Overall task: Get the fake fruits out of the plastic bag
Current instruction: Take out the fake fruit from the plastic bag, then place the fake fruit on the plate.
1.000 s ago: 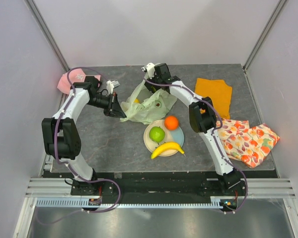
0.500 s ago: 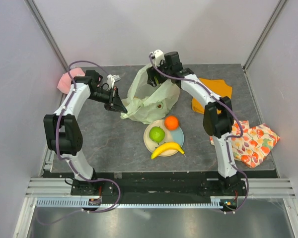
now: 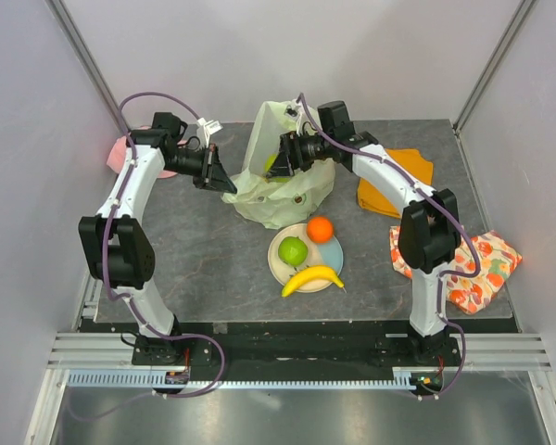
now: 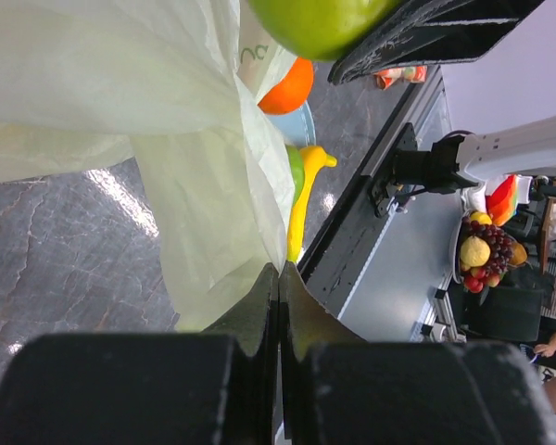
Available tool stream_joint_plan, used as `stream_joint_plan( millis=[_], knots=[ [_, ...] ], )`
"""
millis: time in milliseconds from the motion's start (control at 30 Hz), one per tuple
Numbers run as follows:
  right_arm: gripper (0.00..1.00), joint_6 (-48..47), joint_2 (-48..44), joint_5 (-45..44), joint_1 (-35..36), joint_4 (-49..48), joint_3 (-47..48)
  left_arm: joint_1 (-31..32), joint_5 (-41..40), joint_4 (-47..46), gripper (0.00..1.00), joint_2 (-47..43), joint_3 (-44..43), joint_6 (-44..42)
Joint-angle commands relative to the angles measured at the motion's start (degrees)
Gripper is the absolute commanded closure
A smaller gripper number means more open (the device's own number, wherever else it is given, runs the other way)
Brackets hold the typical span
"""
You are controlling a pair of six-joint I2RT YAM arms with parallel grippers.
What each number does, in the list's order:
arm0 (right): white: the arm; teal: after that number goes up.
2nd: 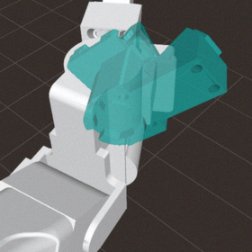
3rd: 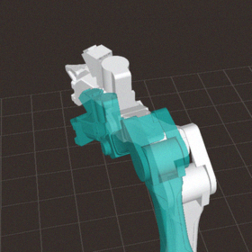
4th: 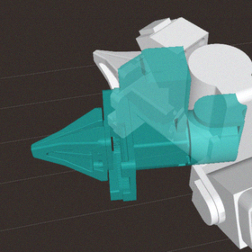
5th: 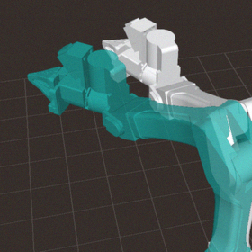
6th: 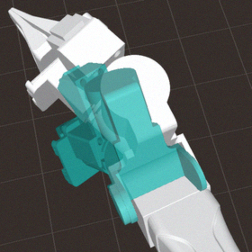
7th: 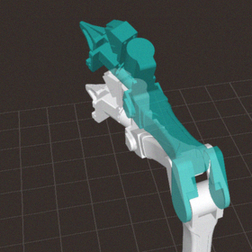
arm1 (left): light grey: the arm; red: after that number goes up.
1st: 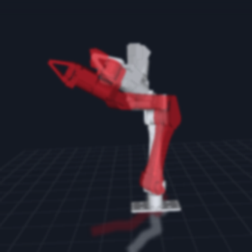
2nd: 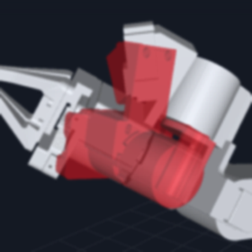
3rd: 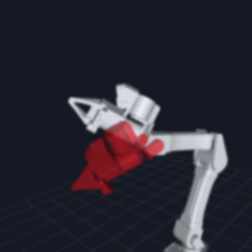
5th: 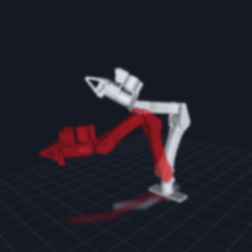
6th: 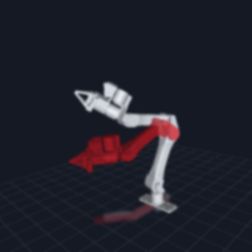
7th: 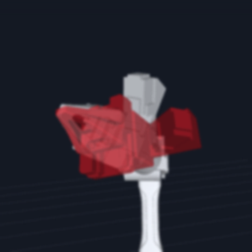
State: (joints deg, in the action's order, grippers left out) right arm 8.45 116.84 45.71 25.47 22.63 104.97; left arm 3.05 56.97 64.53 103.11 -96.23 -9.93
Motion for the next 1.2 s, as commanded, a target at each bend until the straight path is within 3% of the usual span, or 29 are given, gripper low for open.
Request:
stream_joint_plan(
  millis=[0, 67, 267, 367, 533, 667, 767, 1167],
  knots=[
    [0.37, 5.8, -3.5, 5.4, -0.9, -2.4, 1.8, 0.2, -0.7, -0.4, 0.98, -0.5, -3.3, 0.2],
    [0.38, 4.9, -5.1, 6.1, -1.0, 0.8, 3.7, 0.1, -1.2, -0.3, 0.98, -0.6, -3.2, 0.2],
    [0.41, -11.8, -12.8, 3.4, -1.0, 18.5, 9.8, 0.1, -1.4, -1.2, 0.98, -0.8, -2.5, 0.4],
    [0.43, -21.7, -19.2, -0.2, -1.0, 26.5, 5.7, 0.1, -1.7, -1.3, 0.98, -0.8, -2.6, 0.4],
    [0.45, -37.5, -32.5, -10.3, -1.0, 32.9, -15.5, 0.0, -1.7, -1.5, 0.99, -0.9, -2.6, 0.4],
    [0.48, -37.8, -36.8, -15.5, -1.1, 32.8, -29.4, 0.0, -2.0, -1.6, 0.98, -1.3, -2.8, 0.6],
    [0.49, -34.6, -36.4, -15.4, -1.1, 32.0, -33.1, 0.0, -2.4, -1.5, 0.98, -1.6, -2.6, 0.6],
    [0.47, -25.7, -23.4, -18.0, -1.0, 23.9, -34.0, 0.0, -3.6, -1.5, 0.99, -4.0, 0.9, -0.1]
  ],
)
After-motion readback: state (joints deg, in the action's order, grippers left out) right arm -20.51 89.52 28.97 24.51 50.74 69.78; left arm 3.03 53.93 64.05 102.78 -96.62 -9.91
